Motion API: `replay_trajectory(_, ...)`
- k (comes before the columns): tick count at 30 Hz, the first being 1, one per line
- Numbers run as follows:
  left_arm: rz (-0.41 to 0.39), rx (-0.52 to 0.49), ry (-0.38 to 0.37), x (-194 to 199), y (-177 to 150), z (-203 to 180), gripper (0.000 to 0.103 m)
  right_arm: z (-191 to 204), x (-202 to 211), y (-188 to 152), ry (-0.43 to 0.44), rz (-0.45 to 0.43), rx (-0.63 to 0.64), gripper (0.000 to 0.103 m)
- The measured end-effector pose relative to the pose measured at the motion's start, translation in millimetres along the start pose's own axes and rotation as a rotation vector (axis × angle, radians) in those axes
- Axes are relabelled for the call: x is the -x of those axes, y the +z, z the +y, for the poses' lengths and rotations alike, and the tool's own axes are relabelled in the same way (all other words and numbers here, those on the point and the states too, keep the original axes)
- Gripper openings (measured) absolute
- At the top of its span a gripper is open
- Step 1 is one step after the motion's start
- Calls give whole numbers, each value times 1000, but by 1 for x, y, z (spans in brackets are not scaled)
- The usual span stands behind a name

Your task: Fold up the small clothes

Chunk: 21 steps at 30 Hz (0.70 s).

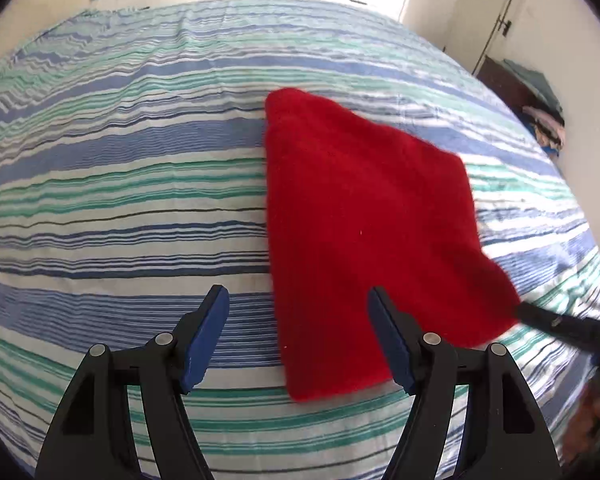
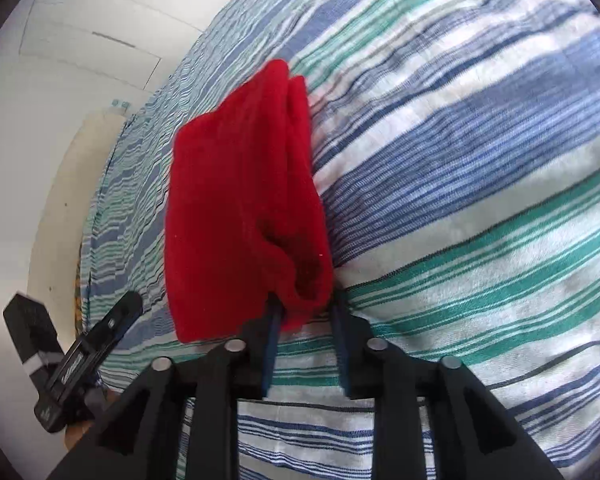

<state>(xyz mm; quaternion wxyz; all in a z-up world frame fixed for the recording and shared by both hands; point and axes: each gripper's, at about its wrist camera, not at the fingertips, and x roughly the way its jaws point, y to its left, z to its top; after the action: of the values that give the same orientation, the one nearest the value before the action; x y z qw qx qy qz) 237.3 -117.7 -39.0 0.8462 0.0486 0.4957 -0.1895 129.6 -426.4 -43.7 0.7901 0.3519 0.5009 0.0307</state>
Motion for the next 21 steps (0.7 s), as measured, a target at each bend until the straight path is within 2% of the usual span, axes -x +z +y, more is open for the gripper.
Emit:
replay_trajectory(3, 29, -93, 39, -16, -14, -17, 72, 18, 37, 25, -71, -99, 118, 34)
replay_trajectory(5, 32, -111, 44, -19, -23, -22, 73, 38, 45, 50, -73, -133, 213, 34)
replay_trajectory(8, 38, -94, 40, -17, -30, -21, 74, 71, 17, 88, 47, -91, 290, 34)
replay_trajectory(10, 53, -82, 33, -15, -31, -18, 74, 81, -17, 107, 60, -64, 301, 34)
replay_trajectory(11, 64, -84, 30, -13, -32, -17, 74, 77, -35, 114, 34, -50, 288, 34)
replay_trajectory(14, 76, -87, 11, 7, -34, -7, 74, 39, -82, 120, -180, 37, 213, 33)
replay_trajectory(15, 61, -73, 5, 16, -33, -1, 74, 28, -80, 119, -186, 32, 181, 33)
replay_trajectory(16, 32, -47, -11, 27, -32, 8, 77, 20, -70, 116, -142, 4, 148, 33)
replay_trajectory(17, -4, -5, -41, 37, -30, 21, 86, 14, -56, 113, -96, -31, 121, 33)
replay_trajectory(18, -20, 32, -60, 39, -28, 29, 89, 9, -41, 111, -54, -72, 101, 36)
replay_trajectory(20, -16, 124, -120, 30, -20, 47, 90, 1, -26, 111, 27, -108, 71, 57)
replay_trajectory(21, 8, 149, -142, 18, -15, 52, 90, -2, -26, 113, 75, -93, 49, 57)
